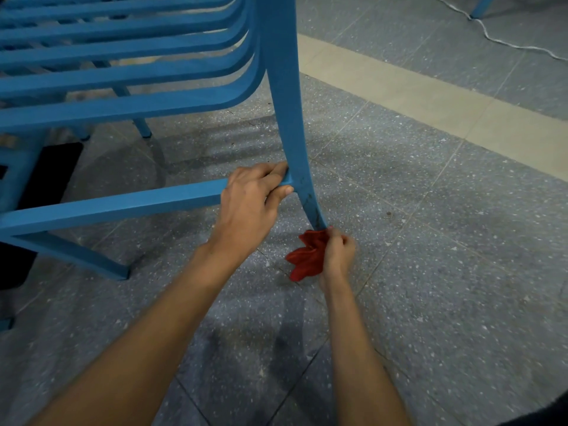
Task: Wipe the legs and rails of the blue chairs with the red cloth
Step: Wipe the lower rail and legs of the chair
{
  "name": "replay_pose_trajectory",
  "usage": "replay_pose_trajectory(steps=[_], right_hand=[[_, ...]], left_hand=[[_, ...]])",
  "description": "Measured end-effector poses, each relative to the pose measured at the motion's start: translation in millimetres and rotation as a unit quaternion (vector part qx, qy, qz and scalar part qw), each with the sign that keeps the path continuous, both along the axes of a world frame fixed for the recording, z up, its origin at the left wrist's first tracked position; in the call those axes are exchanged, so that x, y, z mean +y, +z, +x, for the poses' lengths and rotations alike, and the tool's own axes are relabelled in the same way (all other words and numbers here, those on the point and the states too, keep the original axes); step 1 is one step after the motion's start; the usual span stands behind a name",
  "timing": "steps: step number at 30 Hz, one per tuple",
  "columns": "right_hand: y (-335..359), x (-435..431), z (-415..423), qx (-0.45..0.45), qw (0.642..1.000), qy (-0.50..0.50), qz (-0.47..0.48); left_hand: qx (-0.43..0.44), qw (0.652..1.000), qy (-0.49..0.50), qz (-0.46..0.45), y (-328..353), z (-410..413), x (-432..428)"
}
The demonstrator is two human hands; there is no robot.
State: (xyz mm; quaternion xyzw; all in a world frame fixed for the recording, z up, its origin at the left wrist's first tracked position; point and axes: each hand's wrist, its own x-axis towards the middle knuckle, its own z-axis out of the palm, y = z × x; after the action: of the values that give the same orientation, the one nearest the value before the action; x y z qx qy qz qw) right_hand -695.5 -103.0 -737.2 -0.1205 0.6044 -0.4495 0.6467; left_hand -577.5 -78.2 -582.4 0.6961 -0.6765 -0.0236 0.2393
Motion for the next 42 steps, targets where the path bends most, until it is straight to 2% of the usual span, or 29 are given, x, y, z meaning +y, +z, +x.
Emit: replay_pose_trajectory(steps=[3,5,10,16,19,23,28,32,37,39,42], right_hand=[[7,9,12,-0.008,1.000,-0.026,0.003],[1,9,14,-0.049,0.997,-0.046,0.030],[-33,-10,11,-0.078,0.993,-0.007,0.087],[6,9,27,-0.003,0.990,-0.141,0.022],[2,6,28,-0.010,0.987,-0.154,0.035],[1,3,25,-0.015,0.989,-0.130,0.064],[33,15,33,-0.027,0.991,-0.130,0.004],[40,18,37,0.013,0.992,-0.125,-0.034],[13,9,27,-0.001,0.994,-0.099,0.038],[17,6,26,-0.011,0.996,-0.075,0.044],[37,5,28,-0.021,0.995,-0.095,0.029]], left_hand=[[0.003,1.000,0.002,-0.001,0,-1,0],[0.005,1.000,0.002,0.002,1,-2,0],[0.006,1.000,-0.001,-0.001,1,-2,0],[0.003,1.000,-0.002,-0.005,2,-1,-1],[0.005,1.000,-0.005,-0.005,2,0,0],[0.005,1.000,-0.009,-0.009,1,2,-1],[0.009,1.000,-0.011,-0.005,2,0,0],[0.019,1.000,-0.008,-0.004,3,0,-1],[0.012,1.000,-0.011,-0.006,3,0,-1],[0.010,1.000,-0.011,-0.007,2,1,-1],[0.011,1.000,-0.014,-0.004,2,1,-1]])
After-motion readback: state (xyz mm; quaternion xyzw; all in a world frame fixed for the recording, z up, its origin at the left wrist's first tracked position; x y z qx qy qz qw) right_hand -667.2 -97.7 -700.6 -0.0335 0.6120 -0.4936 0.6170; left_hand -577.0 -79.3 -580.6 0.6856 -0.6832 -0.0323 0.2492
